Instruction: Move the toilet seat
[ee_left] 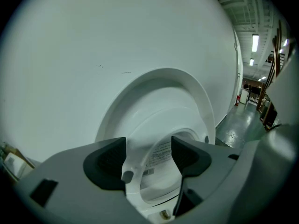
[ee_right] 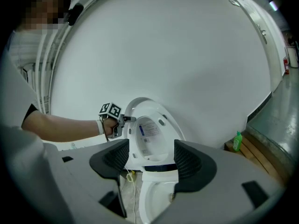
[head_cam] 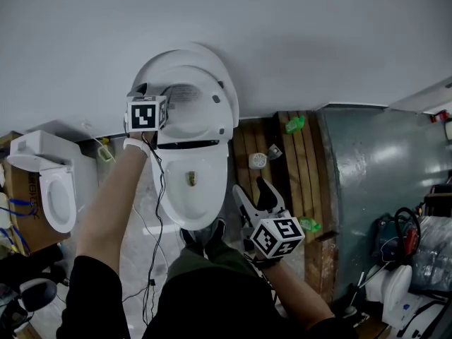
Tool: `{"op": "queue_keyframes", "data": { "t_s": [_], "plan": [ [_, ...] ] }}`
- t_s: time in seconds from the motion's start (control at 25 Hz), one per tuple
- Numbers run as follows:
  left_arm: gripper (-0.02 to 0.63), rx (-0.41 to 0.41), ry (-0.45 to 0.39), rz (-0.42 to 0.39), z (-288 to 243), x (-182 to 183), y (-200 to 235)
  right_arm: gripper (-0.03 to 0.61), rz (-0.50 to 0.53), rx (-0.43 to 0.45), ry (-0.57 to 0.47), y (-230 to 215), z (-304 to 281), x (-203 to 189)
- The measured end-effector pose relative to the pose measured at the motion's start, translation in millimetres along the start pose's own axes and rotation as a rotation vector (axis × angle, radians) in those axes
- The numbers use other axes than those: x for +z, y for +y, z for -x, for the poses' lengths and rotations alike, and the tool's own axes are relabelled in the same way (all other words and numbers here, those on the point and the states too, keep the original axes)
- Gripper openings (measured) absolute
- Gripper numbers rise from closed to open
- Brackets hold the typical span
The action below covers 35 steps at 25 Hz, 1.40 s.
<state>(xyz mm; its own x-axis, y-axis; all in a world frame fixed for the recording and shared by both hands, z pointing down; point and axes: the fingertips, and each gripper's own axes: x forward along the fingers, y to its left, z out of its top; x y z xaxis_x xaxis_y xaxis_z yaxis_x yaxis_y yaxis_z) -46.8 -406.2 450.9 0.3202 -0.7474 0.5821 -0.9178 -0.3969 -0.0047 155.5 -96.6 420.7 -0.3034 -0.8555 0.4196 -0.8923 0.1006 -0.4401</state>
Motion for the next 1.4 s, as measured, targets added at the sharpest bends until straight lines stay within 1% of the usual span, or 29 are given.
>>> {"op": "queue_keyframes", "data": {
  "t_s": [0.08,0.16,0.32,0.4,0.48,0.52,0.56,0.6,0.64,0.68,0.76,0.8,0.84,0.88,0.92,1.16,1.4],
  "plan": [
    [0.311,-0.022,-0.015,0.025,14,-10,-6,0.327,-0.002,0.003,-0.006,1,0,1],
    [0.312,-0.057,-0.036,0.069,33,-20,-15,0.327,-0.001,0.008,-0.008,2,0,2],
    [0.311,-0.168,-0.082,0.151,84,-41,-44,0.327,0.012,0.029,-0.009,8,1,5],
    [0.311,-0.229,-0.097,0.158,115,-52,-63,0.327,0.022,0.04,-0.006,11,3,6],
    [0.304,-0.289,-0.111,0.135,150,-62,-85,0.327,0.026,0.051,-0.003,14,6,7],
    [0.289,-0.314,-0.12,0.122,169,-67,-96,0.327,0.026,0.057,-0.003,16,8,8],
    [0.255,-0.334,-0.128,0.115,187,-72,-106,0.325,0.026,0.064,-0.003,19,11,8],
    [0.195,-0.349,-0.138,0.115,205,-77,-114,0.325,0.025,0.073,-0.005,22,13,9],
    [0.142,-0.36,-0.147,0.12,221,-82,-120,0.325,0.024,0.083,-0.008,26,16,11],
    [0.118,-0.366,-0.157,0.124,237,-86,-125,0.324,0.024,0.094,-0.013,30,20,13],
    [0.092,-0.364,-0.18,0.124,266,-91,-132,0.31,0.028,0.119,-0.028,41,28,19],
    [0.081,-0.361,-0.191,0.126,280,-92,-134,0.284,0.032,0.131,-0.039,46,33,22],
    [0.075,-0.358,-0.201,0.131,292,-93,-135,0.221,0.036,0.142,-0.05,52,38,26],
    [0.069,-0.357,-0.209,0.139,304,-93,-136,0.13,0.04,0.154,-0.062,58,44,29],
    [0.064,-0.356,-0.217,0.148,316,-94,-137,0.089,0.045,0.167,-0.072,64,50,32],
    [0.05,-0.361,-0.278,0.2,365,-86,-139,0.062,0.118,0.259,-0.112,105,81,43],
    [0.048,-0.409,-0.353,0.218,404,-66,-161,0.052,0.226,0.327,-0.164,142,113,55]
  ]
}}
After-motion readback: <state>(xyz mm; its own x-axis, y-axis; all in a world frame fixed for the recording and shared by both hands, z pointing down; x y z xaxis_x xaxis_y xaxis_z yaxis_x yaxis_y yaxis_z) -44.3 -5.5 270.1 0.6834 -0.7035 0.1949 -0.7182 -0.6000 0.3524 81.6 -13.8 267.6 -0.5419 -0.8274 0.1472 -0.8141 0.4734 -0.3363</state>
